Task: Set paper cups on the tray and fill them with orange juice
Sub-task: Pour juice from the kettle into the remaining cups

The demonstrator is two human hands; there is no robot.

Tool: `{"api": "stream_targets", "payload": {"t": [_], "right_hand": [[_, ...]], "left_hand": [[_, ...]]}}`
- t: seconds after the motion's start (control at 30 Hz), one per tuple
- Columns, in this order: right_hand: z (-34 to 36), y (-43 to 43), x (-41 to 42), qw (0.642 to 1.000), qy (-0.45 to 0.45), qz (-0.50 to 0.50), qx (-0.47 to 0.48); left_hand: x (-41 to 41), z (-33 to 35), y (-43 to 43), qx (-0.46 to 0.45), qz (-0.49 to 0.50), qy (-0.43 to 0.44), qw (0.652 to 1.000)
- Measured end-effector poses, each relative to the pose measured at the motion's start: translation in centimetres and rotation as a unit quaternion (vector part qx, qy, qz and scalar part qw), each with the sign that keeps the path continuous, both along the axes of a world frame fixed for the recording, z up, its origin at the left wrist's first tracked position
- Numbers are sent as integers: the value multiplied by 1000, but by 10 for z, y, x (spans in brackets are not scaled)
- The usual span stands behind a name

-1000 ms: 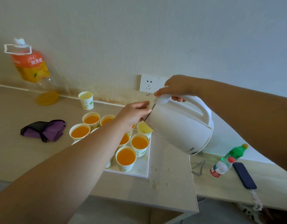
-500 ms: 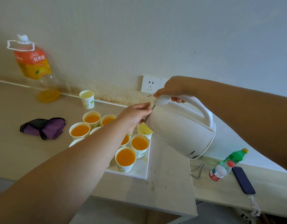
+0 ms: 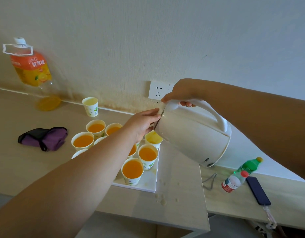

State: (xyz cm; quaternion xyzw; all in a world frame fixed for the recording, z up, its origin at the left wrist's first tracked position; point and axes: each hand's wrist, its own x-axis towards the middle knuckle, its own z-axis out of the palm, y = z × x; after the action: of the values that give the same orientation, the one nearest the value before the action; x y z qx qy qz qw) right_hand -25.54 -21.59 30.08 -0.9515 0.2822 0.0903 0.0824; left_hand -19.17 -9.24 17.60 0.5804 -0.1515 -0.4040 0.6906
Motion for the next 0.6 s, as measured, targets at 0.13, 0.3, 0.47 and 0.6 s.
{"api": "stream_targets", "payload": {"t": [0.13,0.3,0.47,0.6], "right_hand": [[2,0,0,1000,1,-2,-2],[2,2,1,1000,-10,4,-7],[1,4,1,1000,-18,8,-7],[3,6,-1,1000,-26,11,-6]], "left_hand": [[1,-2,-2,-4,-4,3,1000],[0,0,0,-19,-8,11,1000],[-1,0,2,-28,-8,18,999],[1,-2,2,-29,-9,16,999]]}}
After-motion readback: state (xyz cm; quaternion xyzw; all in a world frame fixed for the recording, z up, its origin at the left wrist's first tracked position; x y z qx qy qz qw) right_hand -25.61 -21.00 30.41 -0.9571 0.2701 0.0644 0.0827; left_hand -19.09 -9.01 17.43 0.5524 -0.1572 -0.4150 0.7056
